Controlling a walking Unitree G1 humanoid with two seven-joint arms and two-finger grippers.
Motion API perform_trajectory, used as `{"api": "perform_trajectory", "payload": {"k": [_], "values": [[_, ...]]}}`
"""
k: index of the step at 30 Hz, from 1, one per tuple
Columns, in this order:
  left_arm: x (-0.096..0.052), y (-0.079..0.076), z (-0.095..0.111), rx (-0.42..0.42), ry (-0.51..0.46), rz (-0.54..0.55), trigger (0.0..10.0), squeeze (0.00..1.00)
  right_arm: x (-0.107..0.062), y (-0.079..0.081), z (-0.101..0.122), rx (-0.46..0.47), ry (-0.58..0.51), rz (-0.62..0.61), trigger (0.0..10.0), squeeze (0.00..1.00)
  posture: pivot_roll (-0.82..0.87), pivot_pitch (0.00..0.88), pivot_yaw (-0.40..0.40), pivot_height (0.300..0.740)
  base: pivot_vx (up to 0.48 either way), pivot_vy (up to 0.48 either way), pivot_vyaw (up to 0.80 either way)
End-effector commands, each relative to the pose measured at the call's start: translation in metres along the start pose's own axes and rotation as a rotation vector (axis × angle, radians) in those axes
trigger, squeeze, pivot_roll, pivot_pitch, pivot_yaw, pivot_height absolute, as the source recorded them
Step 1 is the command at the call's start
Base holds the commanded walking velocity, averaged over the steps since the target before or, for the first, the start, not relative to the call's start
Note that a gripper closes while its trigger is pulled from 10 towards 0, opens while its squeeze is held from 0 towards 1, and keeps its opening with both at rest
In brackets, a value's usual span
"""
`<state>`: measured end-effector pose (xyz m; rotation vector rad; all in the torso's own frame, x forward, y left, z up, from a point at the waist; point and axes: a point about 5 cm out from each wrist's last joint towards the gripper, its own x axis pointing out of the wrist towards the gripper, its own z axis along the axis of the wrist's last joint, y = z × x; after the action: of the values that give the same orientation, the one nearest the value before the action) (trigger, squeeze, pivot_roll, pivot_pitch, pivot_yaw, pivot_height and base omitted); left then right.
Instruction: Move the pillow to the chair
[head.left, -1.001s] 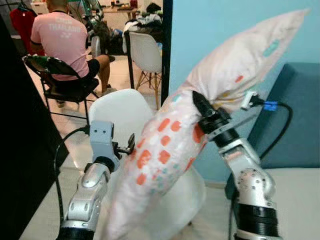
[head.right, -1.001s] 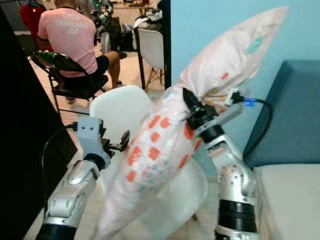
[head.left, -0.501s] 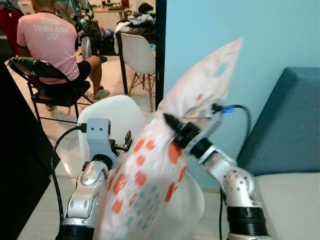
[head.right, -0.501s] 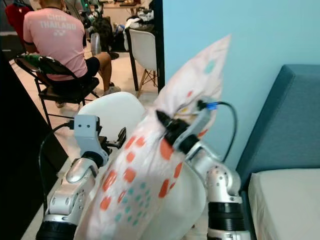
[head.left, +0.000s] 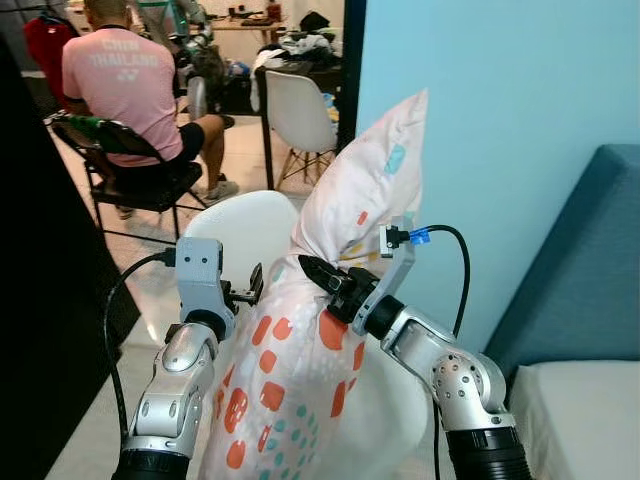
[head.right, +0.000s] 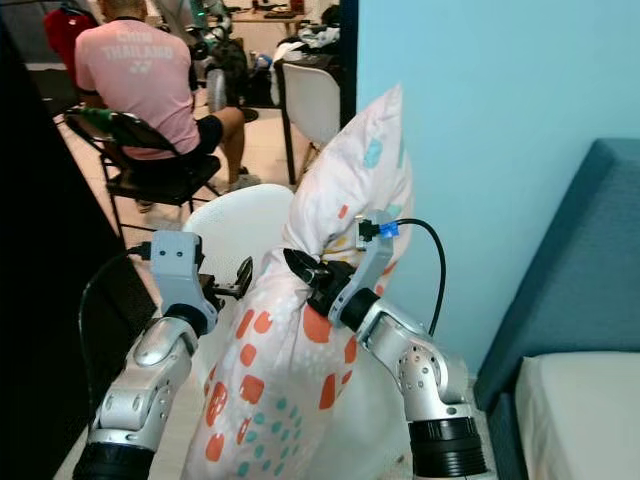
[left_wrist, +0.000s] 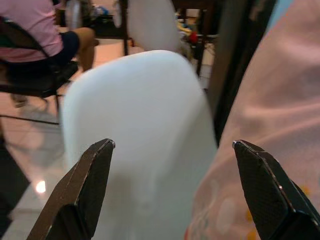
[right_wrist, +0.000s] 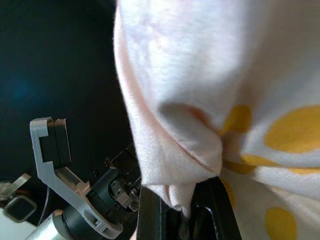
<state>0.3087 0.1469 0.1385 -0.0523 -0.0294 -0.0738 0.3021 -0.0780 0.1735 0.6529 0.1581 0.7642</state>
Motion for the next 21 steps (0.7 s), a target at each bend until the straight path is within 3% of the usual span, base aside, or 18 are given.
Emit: {"api": "perform_trajectory", "payload": {"k": [1, 10, 14, 19, 21], "values": [[-0.001, 0.000, -0.002, 0.007, 0.004, -0.006, 10.0, 0.00, 0.001, 0.012, 0.014, -0.008, -0.077, 0.059, 10.0, 0.00, -0.05, 0.000, -0.004, 0.740, 0.000, 0.000, 0.68], [0.001, 0.000, -0.001, 0.005, 0.004, -0.003, 10.0, 0.00, 0.000, 0.012, 0.033, 0.058, -0.216, 0.060, 10.0, 0.00, -0.05, 0.000, 0.001, 0.740, 0.000, 0.000, 0.68], [0.001, 0.000, -0.001, 0.005, 0.007, 0.000, 10.0, 0.00, 0.000, 0.005, 0.041, 0.116, -0.274, 0.001, 10.0, 0.00, -0.05, 0.000, -0.001, 0.740, 0.000, 0.000, 0.54], [0.001, 0.000, -0.001, 0.009, 0.007, -0.003, 10.0, 0.00, 0.000, 0.003, 0.045, 0.165, -0.282, -0.017, 10.0, 0.00, -0.05, 0.000, -0.001, 0.740, 0.000, 0.000, 0.00], [0.001, -0.001, -0.001, 0.027, 0.010, -0.014, 10.0, 0.00, 0.001, -0.004, 0.036, 0.128, -0.205, -0.088, 10.0, 0.00, -0.06, 0.000, -0.001, 0.735, 0.000, -0.240, 0.00]]}}
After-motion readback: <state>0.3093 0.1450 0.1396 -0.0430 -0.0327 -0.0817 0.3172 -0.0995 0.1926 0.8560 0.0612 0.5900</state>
